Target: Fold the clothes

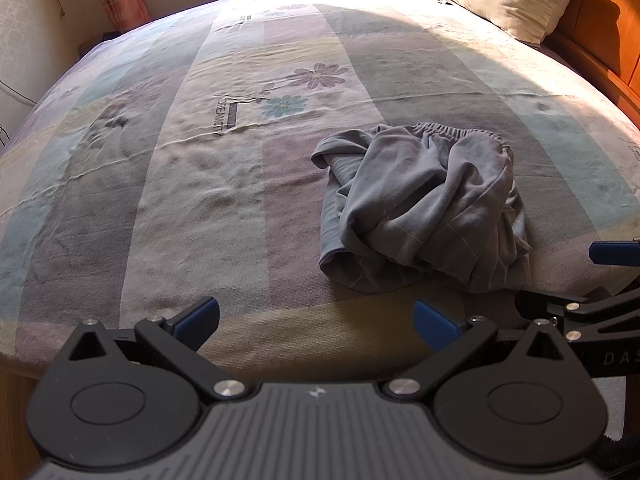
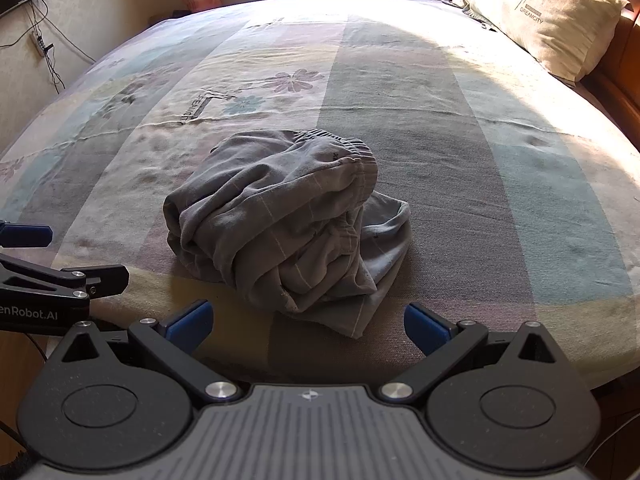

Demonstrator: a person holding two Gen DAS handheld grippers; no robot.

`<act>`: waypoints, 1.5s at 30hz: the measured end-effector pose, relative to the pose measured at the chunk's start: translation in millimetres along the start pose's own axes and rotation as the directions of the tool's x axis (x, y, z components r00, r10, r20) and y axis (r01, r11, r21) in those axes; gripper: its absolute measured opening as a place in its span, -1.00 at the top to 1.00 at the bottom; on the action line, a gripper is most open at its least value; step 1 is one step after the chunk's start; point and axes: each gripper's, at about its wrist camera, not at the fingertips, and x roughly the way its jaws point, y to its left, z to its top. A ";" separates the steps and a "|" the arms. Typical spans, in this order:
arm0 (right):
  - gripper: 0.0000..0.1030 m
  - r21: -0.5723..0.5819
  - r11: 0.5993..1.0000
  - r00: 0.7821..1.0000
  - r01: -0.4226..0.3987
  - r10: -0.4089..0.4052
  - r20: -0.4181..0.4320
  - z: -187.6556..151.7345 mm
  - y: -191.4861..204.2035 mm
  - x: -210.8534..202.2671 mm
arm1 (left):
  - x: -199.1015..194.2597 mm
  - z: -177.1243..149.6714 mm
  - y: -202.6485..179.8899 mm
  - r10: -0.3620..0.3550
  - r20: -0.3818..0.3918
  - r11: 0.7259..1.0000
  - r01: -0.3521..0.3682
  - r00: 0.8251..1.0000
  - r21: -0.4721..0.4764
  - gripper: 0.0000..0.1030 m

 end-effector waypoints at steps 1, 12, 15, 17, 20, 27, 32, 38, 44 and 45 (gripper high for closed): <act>-1.00 -0.001 1.000 1.000 0.000 0.000 0.000 0.0 0.1 -0.3 | -0.1 -0.3 -0.3 0.001 -0.001 1.000 -0.001 1.000 0.000 -0.99; -1.00 0.001 1.000 1.000 0.003 -0.003 0.001 -1.0 -0.2 -1.4 | 0.5 -0.4 -2.8 -0.010 -0.002 1.000 0.010 1.000 -0.002 -0.99; -1.00 0.001 1.000 1.000 0.001 -0.001 0.001 -0.4 -0.7 -0.6 | 1.3 1.2 -3.2 -0.011 -0.002 1.000 0.011 1.000 -0.003 -0.99; -1.00 0.002 1.000 1.000 0.002 -0.002 0.000 0.0 -1.6 0.5 | 2.8 2.7 -3.8 -0.012 -0.005 1.000 0.012 1.000 -0.001 -0.99; -1.00 0.004 1.000 1.000 0.002 -0.002 -0.005 1.0 -3.2 2.8 | 5.1 5.0 -4.6 -0.014 -0.009 1.000 0.014 1.000 0.002 -0.99; -1.00 0.005 1.000 0.999 -0.010 0.011 -0.035 4.6 -6.8 11.6 | 13.5 10.0 -6.4 -0.025 -0.028 1.000 0.025 0.999 0.008 -0.99; -1.00 0.019 1.000 0.999 -0.016 0.016 -0.044 9.9 -11.1 16.9 | 21.4 14.5 -5.0 -0.037 -0.044 0.999 0.037 0.998 0.000 -0.99; -1.00 0.035 0.999 0.997 -0.039 0.041 -0.065 16.5 -15.6 26.1 | 30.3 18.7 -3.3 -0.042 -0.066 0.999 0.042 0.997 -0.006 -0.99; -1.00 0.048 0.997 0.995 -0.055 0.058 -0.078 22.5 -21.0 36.1 | 42.5 24.8 -1.4 -0.048 -0.088 0.999 0.047 0.995 -0.013 -0.99; -1.00 0.054 0.997 0.995 -0.058 0.062 -0.078 23.9 -23.1 37.2 | 44.9 26.4 -1.2 -0.051 -0.091 0.999 0.050 0.995 -0.014 -0.99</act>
